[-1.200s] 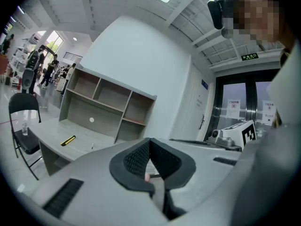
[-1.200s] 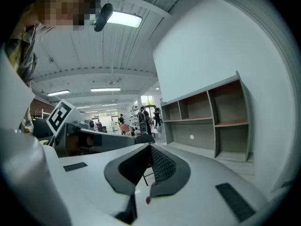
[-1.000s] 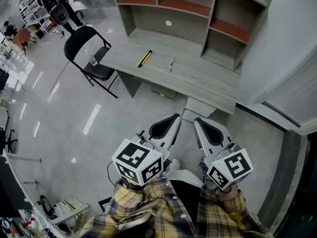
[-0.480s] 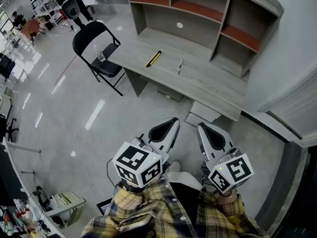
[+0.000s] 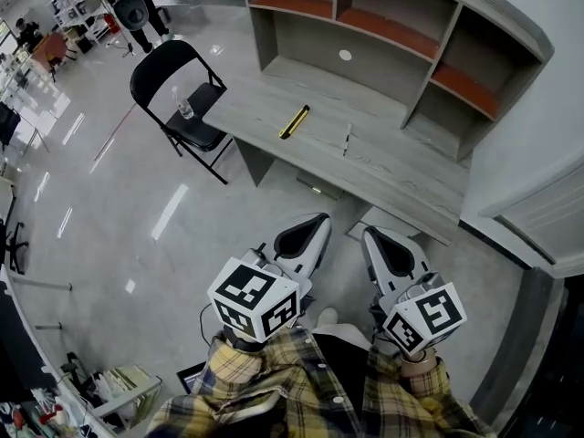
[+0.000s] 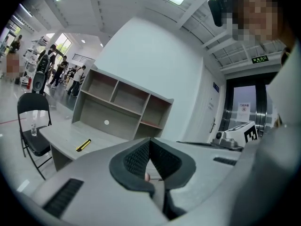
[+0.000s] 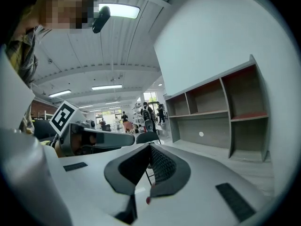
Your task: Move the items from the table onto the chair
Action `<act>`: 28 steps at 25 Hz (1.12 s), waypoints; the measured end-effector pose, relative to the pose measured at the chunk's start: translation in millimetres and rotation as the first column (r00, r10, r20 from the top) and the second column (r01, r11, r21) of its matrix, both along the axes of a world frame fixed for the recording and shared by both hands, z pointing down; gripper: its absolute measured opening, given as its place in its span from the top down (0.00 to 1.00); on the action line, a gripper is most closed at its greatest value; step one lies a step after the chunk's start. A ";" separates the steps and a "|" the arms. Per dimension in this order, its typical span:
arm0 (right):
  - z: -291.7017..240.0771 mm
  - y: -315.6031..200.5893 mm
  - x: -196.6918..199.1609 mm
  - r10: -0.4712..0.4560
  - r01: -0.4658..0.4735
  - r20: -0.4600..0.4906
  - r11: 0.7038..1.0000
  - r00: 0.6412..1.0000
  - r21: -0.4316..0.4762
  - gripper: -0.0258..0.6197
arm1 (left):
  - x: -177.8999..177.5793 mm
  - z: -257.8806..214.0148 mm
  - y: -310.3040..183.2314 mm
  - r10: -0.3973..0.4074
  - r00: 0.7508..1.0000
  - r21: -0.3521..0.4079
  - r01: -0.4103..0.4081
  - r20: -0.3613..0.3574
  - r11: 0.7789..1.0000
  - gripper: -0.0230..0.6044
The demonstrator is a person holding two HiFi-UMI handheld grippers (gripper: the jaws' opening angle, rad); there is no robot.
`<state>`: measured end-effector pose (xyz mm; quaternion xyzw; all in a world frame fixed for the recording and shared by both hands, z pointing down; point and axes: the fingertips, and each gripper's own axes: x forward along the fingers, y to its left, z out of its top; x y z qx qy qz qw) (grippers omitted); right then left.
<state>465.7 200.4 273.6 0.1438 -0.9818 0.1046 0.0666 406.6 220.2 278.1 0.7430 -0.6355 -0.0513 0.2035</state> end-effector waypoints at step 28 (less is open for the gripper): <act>58.7 -149.5 -227.4 0.114 -0.122 -0.103 0.989 0.988 -0.079 0.93 | -266.7 54.2 -109.3 -0.005 1.000 -0.091 0.002 -0.030 0.996 0.96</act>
